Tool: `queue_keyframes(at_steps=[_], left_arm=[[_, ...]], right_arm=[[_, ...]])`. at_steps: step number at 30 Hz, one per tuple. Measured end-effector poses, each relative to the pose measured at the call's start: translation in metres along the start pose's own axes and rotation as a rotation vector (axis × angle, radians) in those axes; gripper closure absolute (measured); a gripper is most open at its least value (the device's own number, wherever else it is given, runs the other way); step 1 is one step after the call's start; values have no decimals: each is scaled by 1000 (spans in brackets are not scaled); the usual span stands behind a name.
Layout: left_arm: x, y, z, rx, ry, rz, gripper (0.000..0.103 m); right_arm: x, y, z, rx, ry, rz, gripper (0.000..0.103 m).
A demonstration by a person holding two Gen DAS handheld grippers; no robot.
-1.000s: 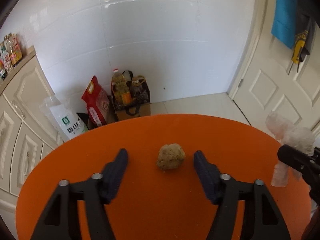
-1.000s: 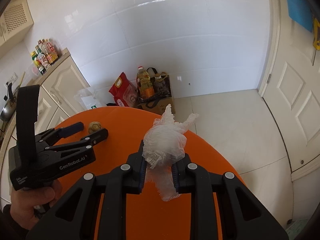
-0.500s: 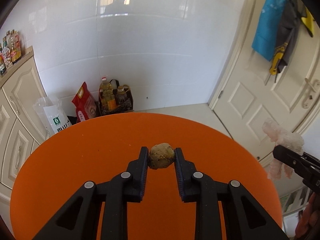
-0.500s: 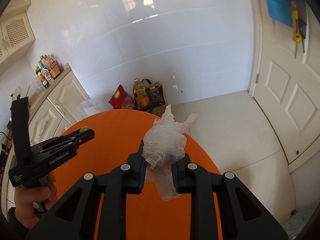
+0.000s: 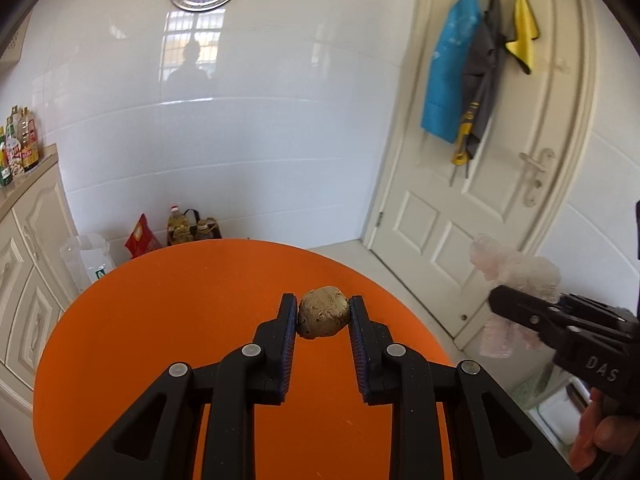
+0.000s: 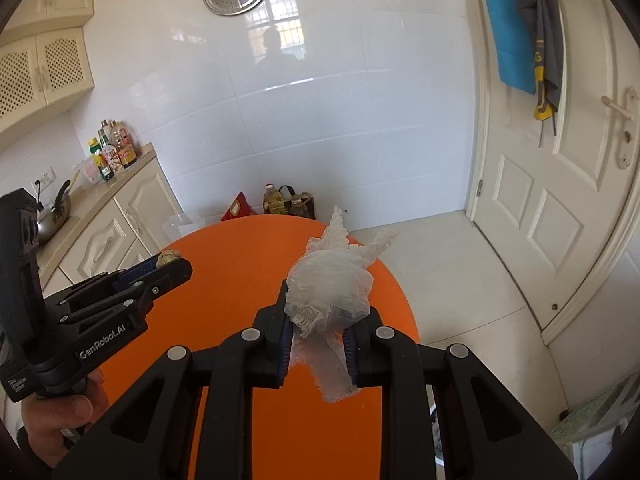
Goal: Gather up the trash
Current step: 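Carry the white bag and brown lump over the bin and open both tools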
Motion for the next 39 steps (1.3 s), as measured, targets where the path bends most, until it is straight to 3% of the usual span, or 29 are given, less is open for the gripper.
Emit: queue_keyframes(at_steps=[6, 12, 17, 21, 25, 29, 34, 39], left_arm=[[11, -39, -40, 23, 31, -67, 81], [37, -104, -81, 40, 65, -105, 81], [55, -122, -95, 15, 103, -135, 81], [91, -128, -95, 1, 150, -172, 81], [148, -119, -95, -11, 189, -220, 81], [212, -96, -119, -64, 222, -273, 81], [279, -43, -169, -196, 263, -314, 81], [297, 34, -221, -355, 263, -302, 81]], right_arm=[[-13, -33, -29, 12, 10, -35, 82], [-9, -44, -50, 5, 22, -77, 82], [8, -50, -61, 11, 64, -91, 82], [33, -58, -70, 21, 101, -89, 82], [85, -70, -89, 20, 149, -109, 82], [165, -74, -130, -30, 206, -159, 82], [254, -48, -197, -144, 312, -182, 82], [315, 1, -266, -268, 414, -149, 82]])
Point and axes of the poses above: each gripper's, at about its wrist camera, not at the fingertips, and y roughly the way its jaws point, x to its right, z to its top, the point moved 8 cm from there along y, roughly the way its jaws point, and after that the axes turned 7 degrees about -y, right-handed, at the moved point
